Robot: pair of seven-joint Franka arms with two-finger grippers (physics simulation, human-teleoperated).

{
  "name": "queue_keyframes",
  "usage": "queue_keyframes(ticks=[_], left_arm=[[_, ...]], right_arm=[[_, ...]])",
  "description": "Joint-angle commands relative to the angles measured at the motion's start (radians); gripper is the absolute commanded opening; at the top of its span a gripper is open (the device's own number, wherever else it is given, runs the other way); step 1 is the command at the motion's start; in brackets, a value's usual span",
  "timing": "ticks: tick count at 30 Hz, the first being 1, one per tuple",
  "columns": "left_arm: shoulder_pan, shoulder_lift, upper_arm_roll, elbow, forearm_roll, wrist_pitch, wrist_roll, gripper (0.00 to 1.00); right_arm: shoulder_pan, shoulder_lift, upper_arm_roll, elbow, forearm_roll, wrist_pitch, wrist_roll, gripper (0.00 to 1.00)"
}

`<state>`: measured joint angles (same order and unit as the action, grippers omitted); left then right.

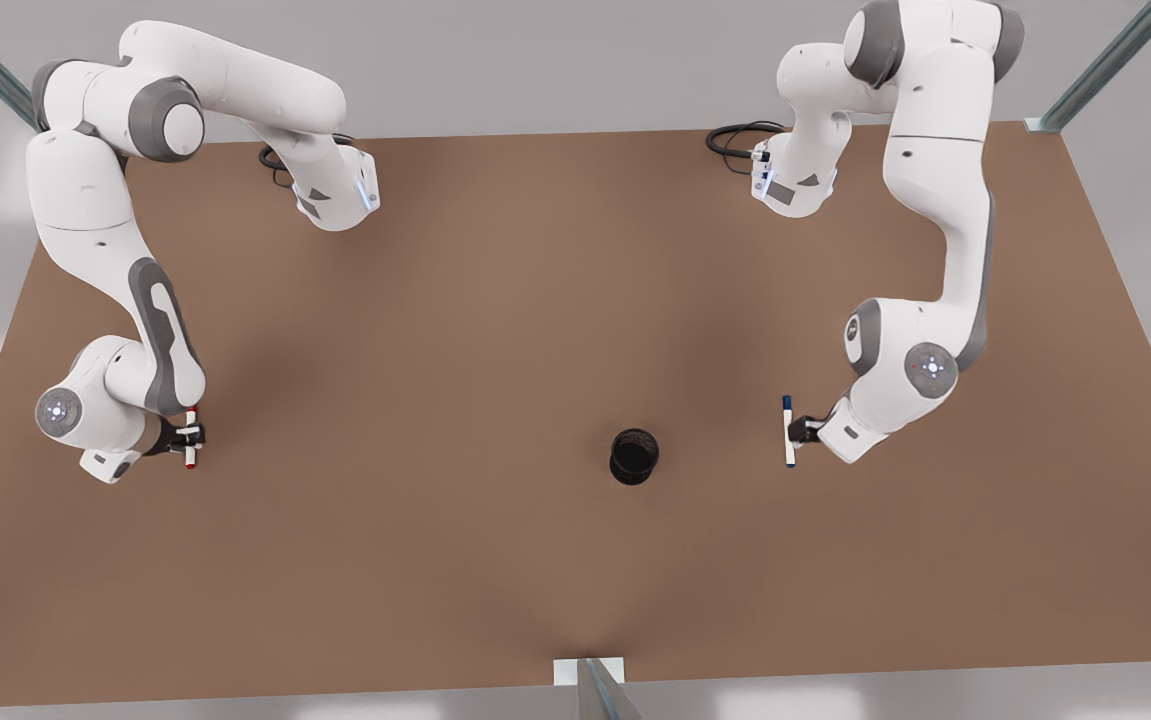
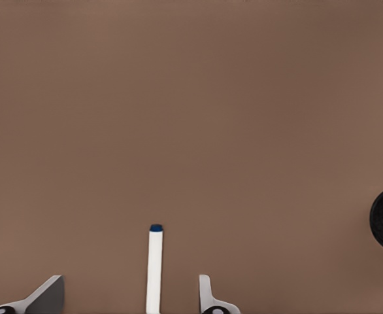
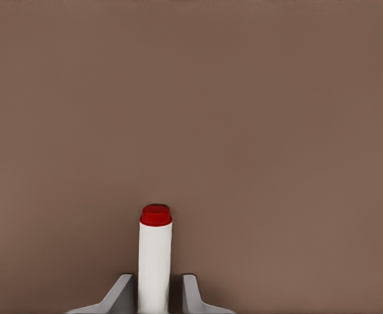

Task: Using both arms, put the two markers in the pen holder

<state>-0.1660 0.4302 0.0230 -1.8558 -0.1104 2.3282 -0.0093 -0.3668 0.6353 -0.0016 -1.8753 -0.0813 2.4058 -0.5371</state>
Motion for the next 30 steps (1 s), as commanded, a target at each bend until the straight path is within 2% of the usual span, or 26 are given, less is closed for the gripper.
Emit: queue_keyframes(ticks=[1, 7, 8, 9, 10, 11, 13, 17, 21, 22, 23, 26, 28, 29, 30], left_arm=[[-0.001, 0.001, 0.0, -0.002, 0.001, 0.068, -0.043, 1.0], [-0.003, 0.036, 0.0, -0.008, 0.001, 0.111, -0.043, 0.99], [-0.01, 0.056, 0.0, -0.008, 0.001, 0.129, -0.043, 1.0], [-0.01, 0.076, 0.0, -0.008, 0.001, 0.145, -0.043, 1.0], [-0.01, 0.087, 0.0, -0.008, 0.001, 0.154, -0.043, 1.0], [-0.01, 0.099, 0.0, -0.008, 0.001, 0.174, -0.043, 0.98], [-0.012, 0.114, 0.0, -0.008, 0.003, 0.181, -0.041, 0.75], [-0.012, 0.153, 0.0, -0.006, 0.003, 0.206, -0.041, 0.72], [-0.017, 0.185, 0.0, -0.005, 0.005, 0.232, -0.041, 0.69], [-0.017, 0.186, 0.0, -0.005, 0.005, 0.232, -0.041, 0.67], [-0.017, 0.186, 0.0, -0.005, 0.008, 0.233, -0.041, 0.67], [-0.017, 0.193, 0.0, -0.002, 0.009, 0.235, -0.041, 0.63], [-0.017, 0.194, 0.0, 0.0, 0.009, 0.237, -0.041, 0.61], [-0.018, 0.194, 0.0, -0.002, 0.009, 0.241, -0.041, 0.56], [-0.018, 0.2, 0.0, 0.0, 0.009, 0.243, -0.041, 0.55]], right_arm=[[0.002, 0.0, 0.0, 0.002, 0.002, 0.01, -0.044, 0.44], [0.008, -0.002, 0.0, 0.002, 0.002, 0.007, -0.031, 0.4], [0.008, -0.002, 0.0, 0.002, 0.002, 0.007, -0.031, 0.37], [0.008, -0.002, 0.0, 0.002, 0.002, 0.007, -0.031, 0.28], [0.008, -0.002, 0.0, 0.002, 0.003, 0.007, -0.031, 0.26], [0.006, -0.002, 0.0, 0.002, 0.003, 0.007, -0.032, 0.25], [0.009, -0.006, 0.002, 0.002, 0.002, 0.007, -0.031, 0.25], [0.011, -0.085, 0.052, 0.038, 0.006, -0.109, -0.015, 0.25], [0.006, -0.163, 0.202, 0.097, 0.008, -0.224, 0.06, 0.25], [0.002, -0.171, 0.291, 0.162, 0.008, -0.295, 0.117, 0.25], [0.005, -0.171, 0.336, 0.202, 0.008, -0.333, 0.143, 0.25], [-0.001, -0.172, 0.561, 0.229, 0.012, -0.307, 0.15, 0.25], [0.009, -0.16, 0.65, 0.229, 0.046, -0.245, 0.158, 0.25], [0.038, -0.146, 0.657, 0.229, 0.067, -0.217, 0.16, 0.25], [0.098, -0.143, 0.661, 0.229, 0.069, -0.166, 0.16, 0.25]])
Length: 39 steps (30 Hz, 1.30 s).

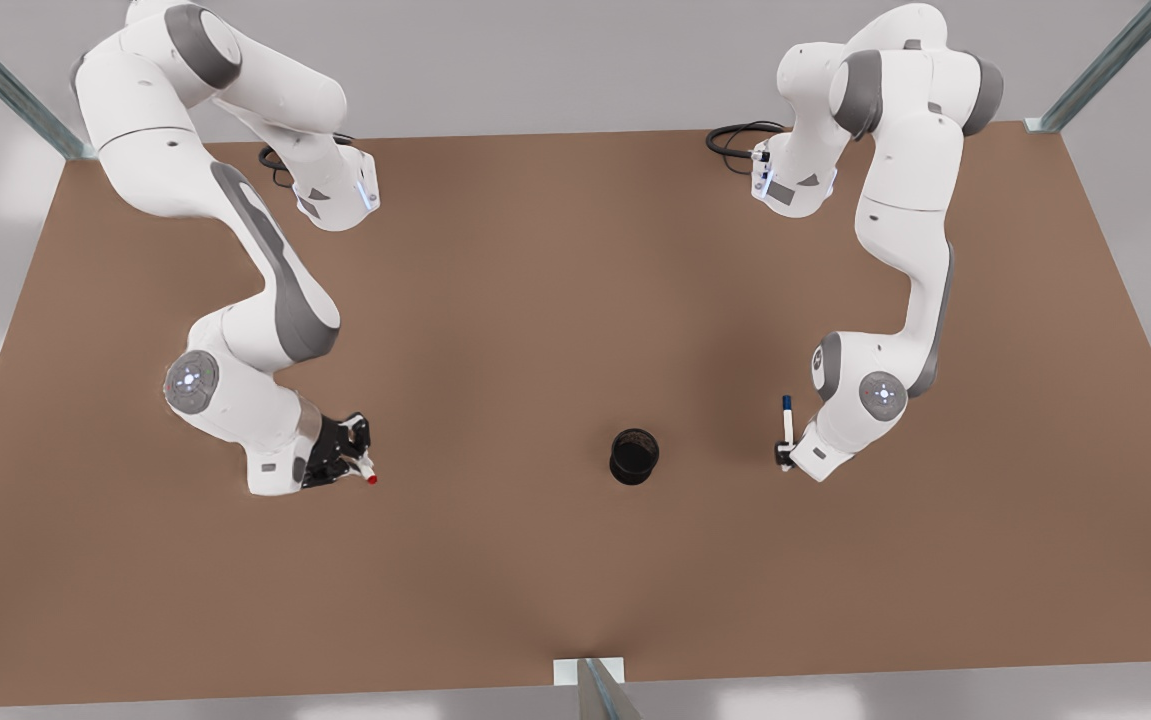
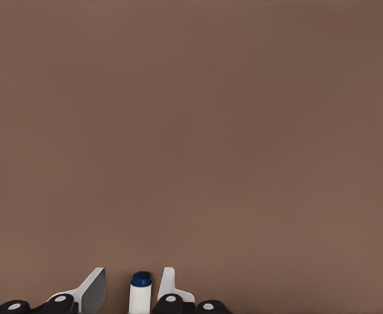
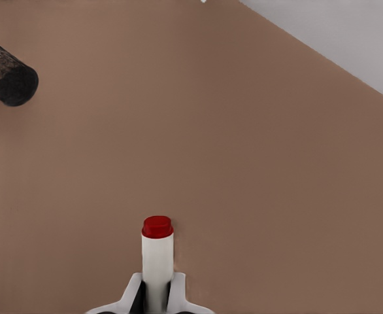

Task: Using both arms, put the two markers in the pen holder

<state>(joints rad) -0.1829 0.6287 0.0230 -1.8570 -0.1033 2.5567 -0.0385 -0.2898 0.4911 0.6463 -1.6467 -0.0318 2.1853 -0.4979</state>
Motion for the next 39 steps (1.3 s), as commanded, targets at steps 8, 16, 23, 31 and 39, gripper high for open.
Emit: queue_keyframes(ticks=[8, 16, 23, 31, 39], left_arm=[[0.0, 0.019, 0.0, 0.001, 0.002, 0.034, -0.011, 0.5], [0.0, 0.028, 0.0, 0.001, 0.004, 0.034, -0.006, 0.45], [0.0, 0.029, 0.0, 0.001, 0.004, 0.034, -0.006, 0.39], [0.0, 0.04, 0.0, -0.001, 0.004, 0.034, -0.006, 0.38], [0.0, 0.039, 0.0, -0.004, 0.004, 0.033, -0.006, 0.36]], right_arm=[[0.284, 0.161, 0.067, 0.137, 0.015, 0.363, 0.18, 0.25], [0.587, 0.377, 0.021, 0.469, 0.01, 0.579, 0.176, 0.25], [0.66, 0.514, -0.059, 0.47, -0.108, 0.85, 0.16, 0.25], [0.692, 0.57, -0.077, 0.446, -0.146, 0.938, 0.147, 0.25], [0.696, 0.586, -0.1, 0.378, -0.186, 1.05, 0.153, 0.25]])
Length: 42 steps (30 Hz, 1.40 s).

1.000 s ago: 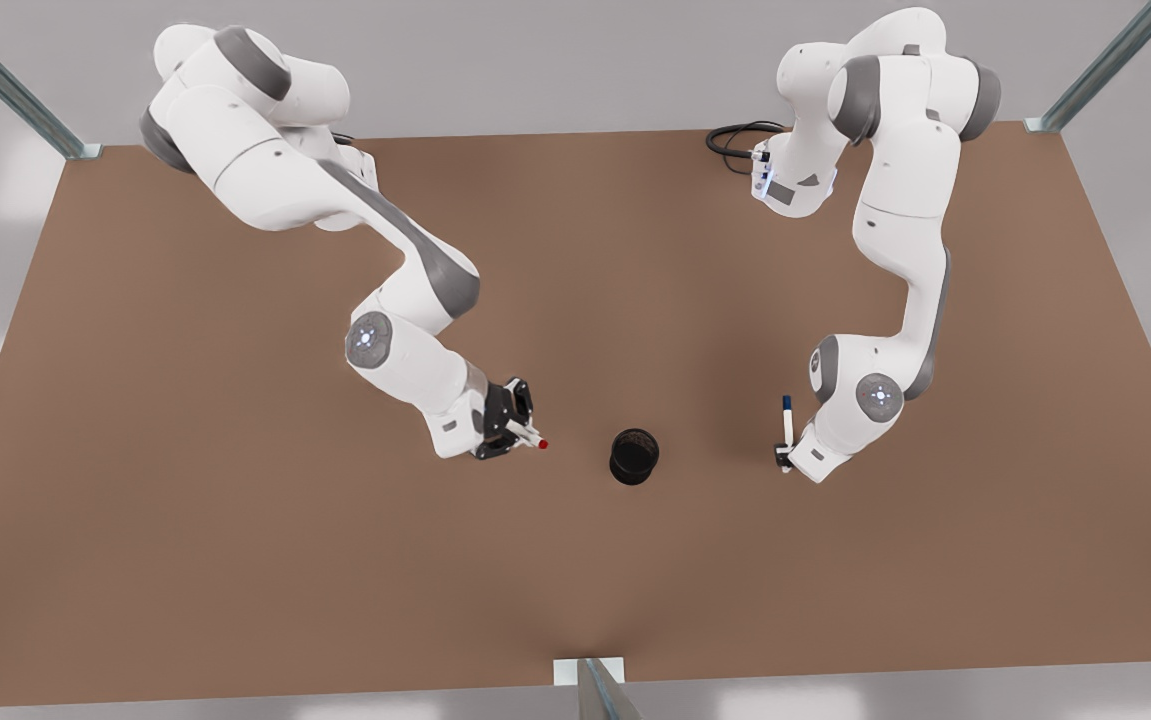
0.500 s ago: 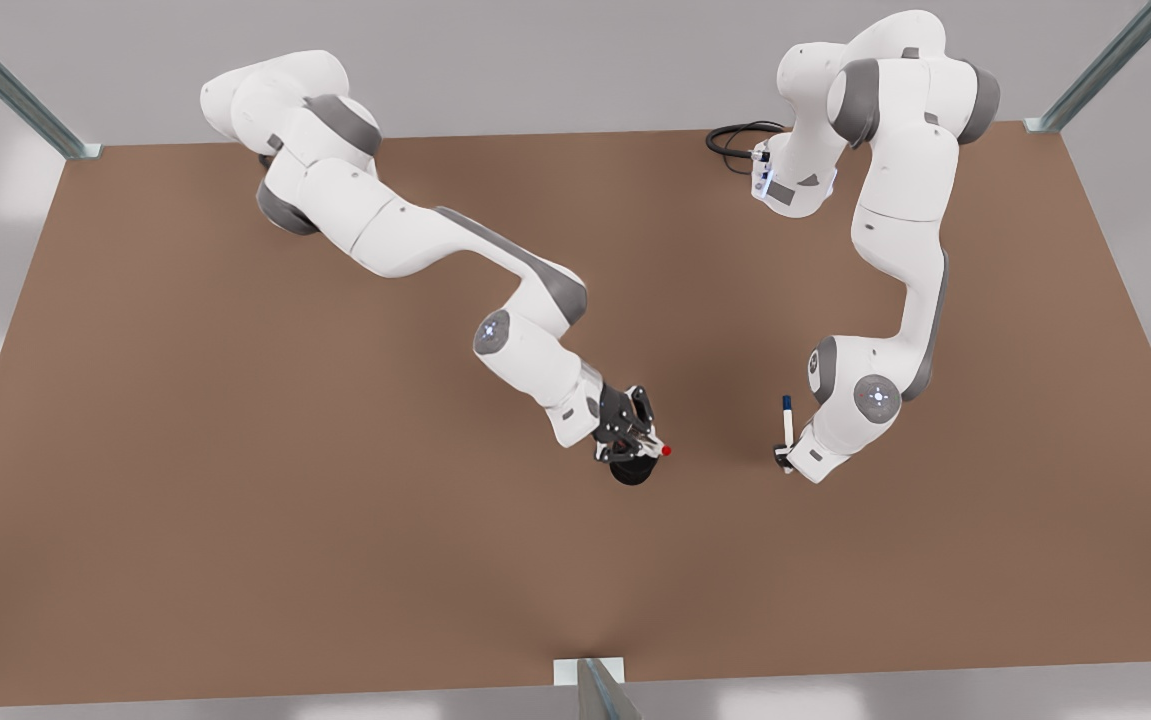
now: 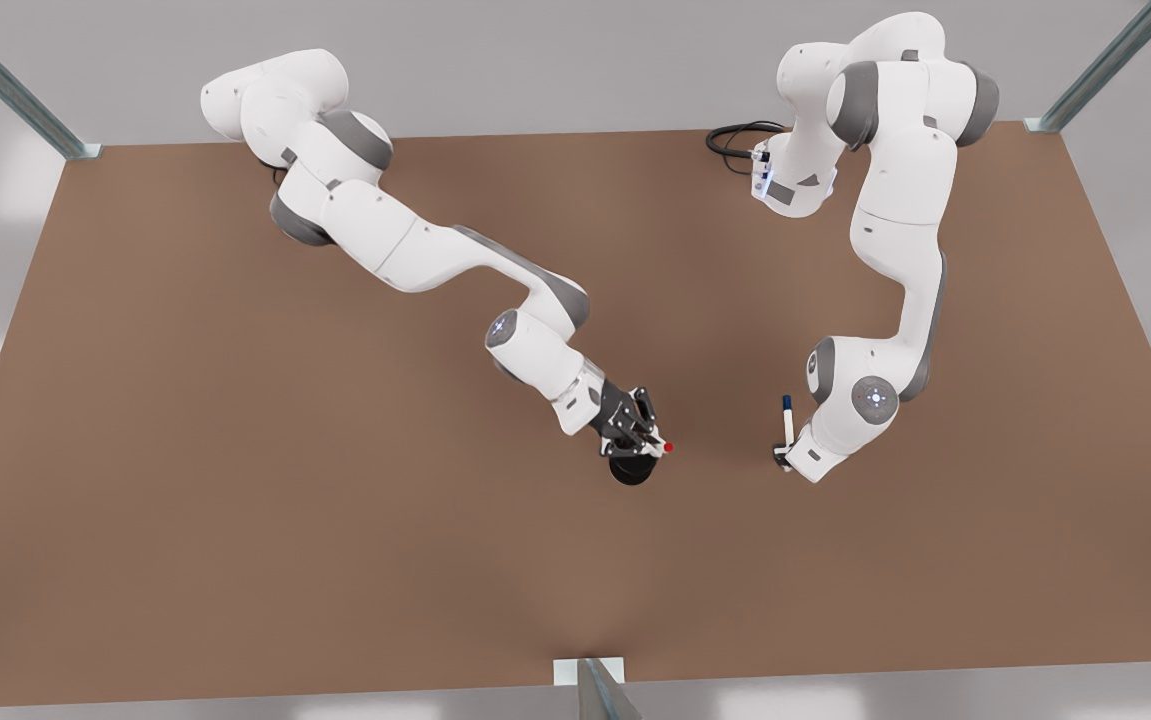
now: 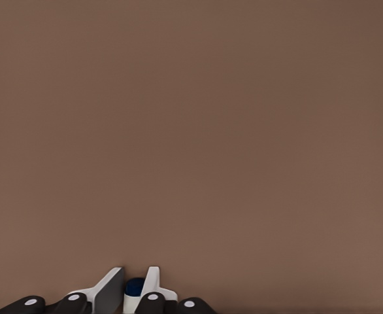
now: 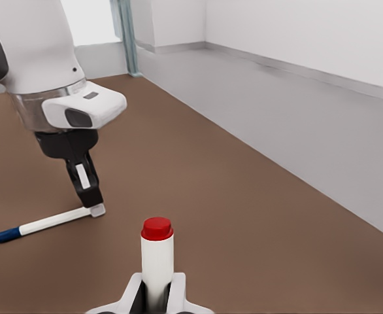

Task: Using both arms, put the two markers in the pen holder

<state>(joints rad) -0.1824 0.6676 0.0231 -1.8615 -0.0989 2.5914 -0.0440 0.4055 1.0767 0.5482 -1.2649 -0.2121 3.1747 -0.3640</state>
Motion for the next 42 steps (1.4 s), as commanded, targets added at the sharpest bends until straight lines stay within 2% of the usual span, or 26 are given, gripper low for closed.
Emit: queue_keyframes(ticks=[1, 2, 3, 6, 8, 9, 10, 11, 12, 13, 14, 15, 16, 17, 18, 19, 20, 21, 23, 24, 27, 28, 29, 30, 34, 42], left_arm=[[0.0, -0.003, 0.0, -0.002, -0.001, -0.004, 0.0, 0.35], [0.0, -0.006, 0.0, -0.01, -0.001, -0.004, 0.0, 0.35], [0.0, -0.009, 0.0, -0.013, -0.001, -0.004, 0.0, 0.35], [-0.005, -0.013, 0.0, -0.021, -0.001, -0.004, 0.0, 0.35], [-0.006, -0.013, 0.0, -0.021, -0.001, -0.004, 0.0, 0.34], [-0.006, -0.017, 0.0, -0.021, -0.001, -0.007, 0.0, 0.34], [-0.006, -0.02, 0.0, -0.021, -0.001, -0.008, 0.0, 0.33], [-0.006, -0.026, 0.0, -0.021, -0.001, -0.011, -0.002, 0.33], [-0.006, -0.029, 0.0, -0.019, -0.001, -0.013, -0.002, 0.33], [-0.006, -0.037, 0.001, -0.019, -0.001, -0.023, -0.002, 0.33], [-0.008, -0.043, 0.001, -0.019, -0.001, -0.036, -0.004, 0.32], [-0.008, -0.052, 0.001, -0.019, -0.001, -0.042, -0.004, 0.32], [-0.008, -0.071, 0.001, -0.018, -0.001, -0.074, -0.005, 0.32], [-0.009, -0.088, 0.001, -0.016, -0.001, -0.102, -0.007, 0.32], [-0.014, -0.097, 0.001, -0.015, -0.001, -0.115, -0.007, 0.32], [-0.014, -0.109, 0.003, -0.013, -0.001, -0.135, -0.007, 0.32], [-0.015, -0.12, 0.003, -0.013, -0.001, -0.151, -0.008, 0.32], [-0.017, -0.126, 0.003, -0.011, -0.001, -0.163, -0.008, 0.32], [-0.023, -0.144, 0.003, -0.008, 0.001, -0.194, -0.022, 0.32], [-0.023, -0.151, 0.003, -0.008, 0.001, -0.206, -0.022, 0.32], [-0.029, -0.174, 0.003, -0.005, 0.001, -0.241, -0.024, 0.32], [-0.029, -0.184, 0.003, 0.005, 0.002, -0.273, -0.03, 0.32], [-0.031, -0.194, 0.003, 0.008, 0.022, -0.29, -0.045, 0.32], [-0.041, -0.198, 0.003, 0.016, 0.041, -0.306, -0.071, 0.31], [-0.045, -0.229, 0.001, 0.031, 0.041, -0.364, -0.074, 0.31], [-0.069, -0.283, 0.0, 0.102, 0.041, -0.481, -0.132, 0.31]], right_arm=[[0.004, 0.0, -0.004, -0.004, -0.006, 0.061, 0.022, 0.25], [0.004, 0.002, -0.005, -0.007, -0.006, 0.067, 0.019, 0.25], [0.004, 0.0, -0.005, -0.013, -0.004, 0.067, 0.025, 0.41], [0.004, 0.0, -0.008, -0.021, -0.004, 0.067, 0.025, 0.54], [0.003, 0.0, -0.008, -0.022, -0.004, 0.067, 0.025, 0.68], [-0.01, -0.007, -0.008, -0.022, -0.004, 0.039, 0.025, 0.7], [-0.045, -0.043, 0.012, -0.028, -0.006, -0.054, 0.025, 0.71], [-0.106, -0.13, 0.045, -0.075, -0.003, -0.163, 0.059, 0.78], [-0.216, -0.257, 0.099, -0.154, -0.003, -0.353, 0.102, 0.92], [-0.319, -0.395, 0.17, -0.192, -0.004, -0.594, 0.186, 1.0], [-0.359, -0.544, 0.171, -0.191, -0.004, -0.866, 0.33, 1.0], [-0.373, -0.716, 0.124, -0.202, -0.003, -1.082, 0.413, 1.0], [-0.255, -0.8, -0.098, -0.195, 0.014, -1.309, 0.441, 1.0], [-0.251, -0.863, -0.275, -0.186, 0.065, -1.387, 0.436, 1.0], [-0.244, -0.929, -0.397, -0.169, 0.069, -1.511, 0.436, 1.0], [-0.255, -0.985, -0.484, -0.235, 0.12, -1.516, 0.436, 1.0], [-0.29, -0.926, -0.485, -0.231, 0.12, -1.536, 0.436, 1.0], [-0.295, -0.845, -0.518, -0.136, 0.149, -1.564, 0.412, 1.0], [-0.315, -0.67, -0.518, 0.117, 0.181, -1.688, 0.396, 1.0], [-0.318, -0.667, -0.518, 0.122, 0.181, -1.69, 0.396, 1.0], [-0.321, -0.712, -0.521, 0.07, 0.183, -1.676, 0.398, 1.0], [-0.321, -0.777, -0.533, -0.026, 0.183, -1.609, 0.398, 1.0], [-0.333, -0.876, -0.534, -0.198, 0.183, -1.486, 0.398, 1.0], [-0.379, -0.942, -0.508, -0.289, 0.184, -1.432, 0.398, 1.0], [-0.398, -0.902, -0.51, -0.281, 0.184, -1.463, 0.324, 1.0], [-0.407, -0.896, -0.51, -0.255, 0.188, -1.466, 0.405, 1.0]])
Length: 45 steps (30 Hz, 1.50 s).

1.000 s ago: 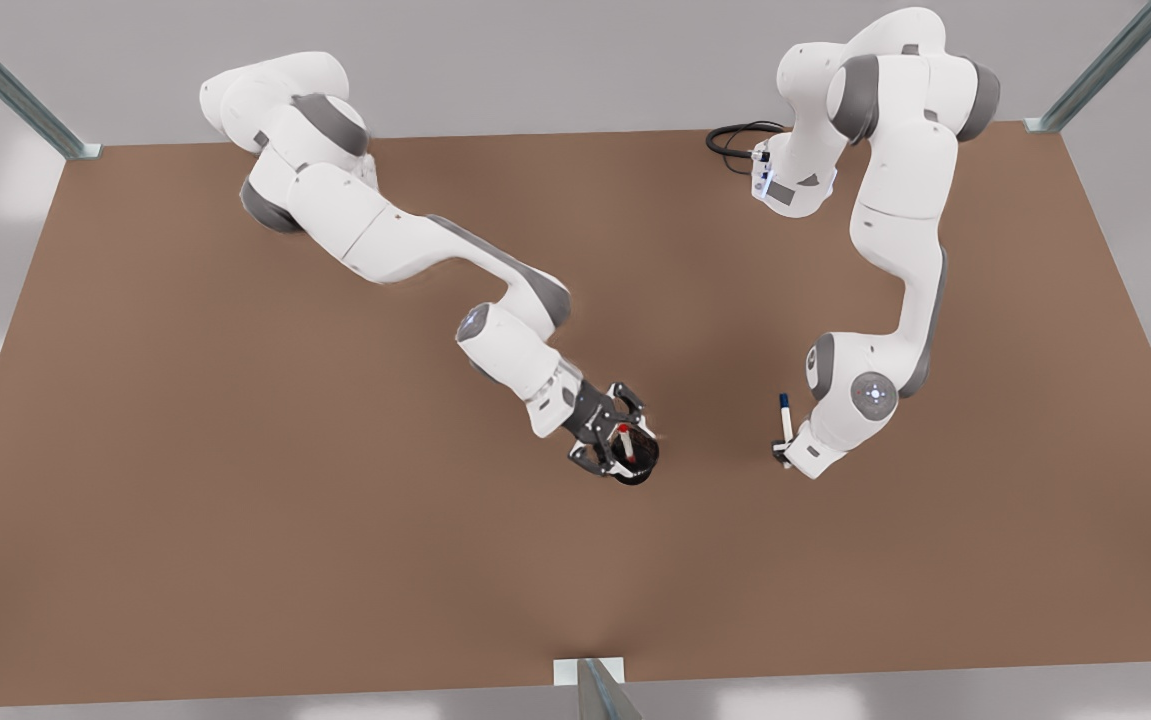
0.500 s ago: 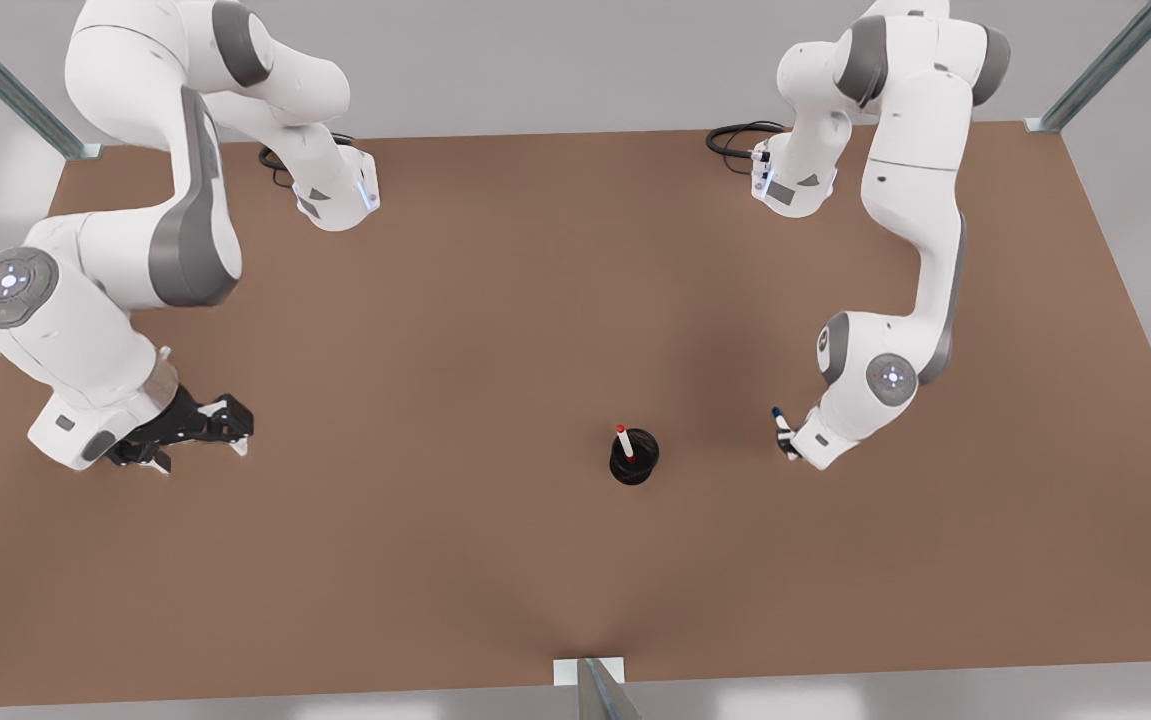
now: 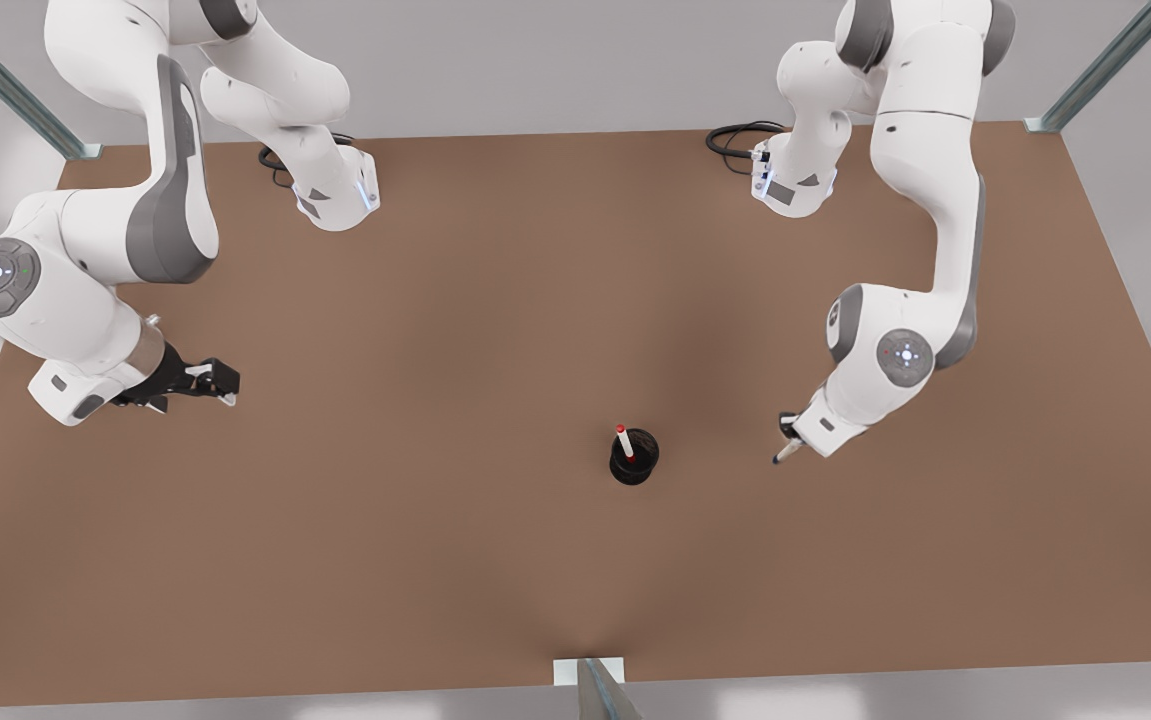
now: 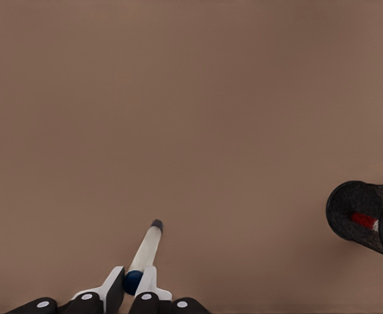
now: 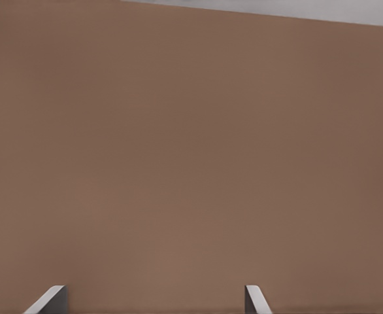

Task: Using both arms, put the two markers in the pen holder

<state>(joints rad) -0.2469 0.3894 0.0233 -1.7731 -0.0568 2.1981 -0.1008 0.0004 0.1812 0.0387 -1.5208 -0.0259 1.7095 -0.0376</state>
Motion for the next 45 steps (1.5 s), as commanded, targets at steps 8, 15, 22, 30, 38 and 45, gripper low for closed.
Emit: queue_keyframes(ticks=[8, 15, 22, 30, 38, 45], left_arm=[[-0.061, -0.009, -0.002, 0.119, -0.001, -0.202, -0.208, 0.31], [-0.126, -0.003, -0.003, 0.23, -0.008, -0.271, -0.359, 0.3], [-0.195, 0.092, -0.02, 0.366, -0.011, -0.264, -0.533, 0.29], [-0.232, 0.154, -0.062, 0.44, -0.031, -0.207, -0.677, 0.29], [-0.284, 0.206, -0.06, 0.446, -0.031, -0.143, -0.775, 0.29], [-0.299, 0.23, -0.06, 0.445, -0.029, -0.144, -0.781, 0.3]], right_arm=[[-0.028, 0.008, -0.003, -0.002, 0.027, -0.002, 0.065, 1.0], [-0.03, 0.009, 0.0, -0.001, 0.034, -0.001, 0.062, 1.0], [-0.026, 0.009, 0.006, 0.002, 0.032, 0.002, 0.068, 1.0], [-0.03, 0.011, 0.003, 0.001, 0.032, 0.004, 0.061, 1.0], [-0.037, 0.015, 0.004, -0.001, 0.032, 0.001, 0.019, 1.0], [-0.042, 0.023, 0.004, 0.017, 0.034, 0.001, 0.01, 1.0]])
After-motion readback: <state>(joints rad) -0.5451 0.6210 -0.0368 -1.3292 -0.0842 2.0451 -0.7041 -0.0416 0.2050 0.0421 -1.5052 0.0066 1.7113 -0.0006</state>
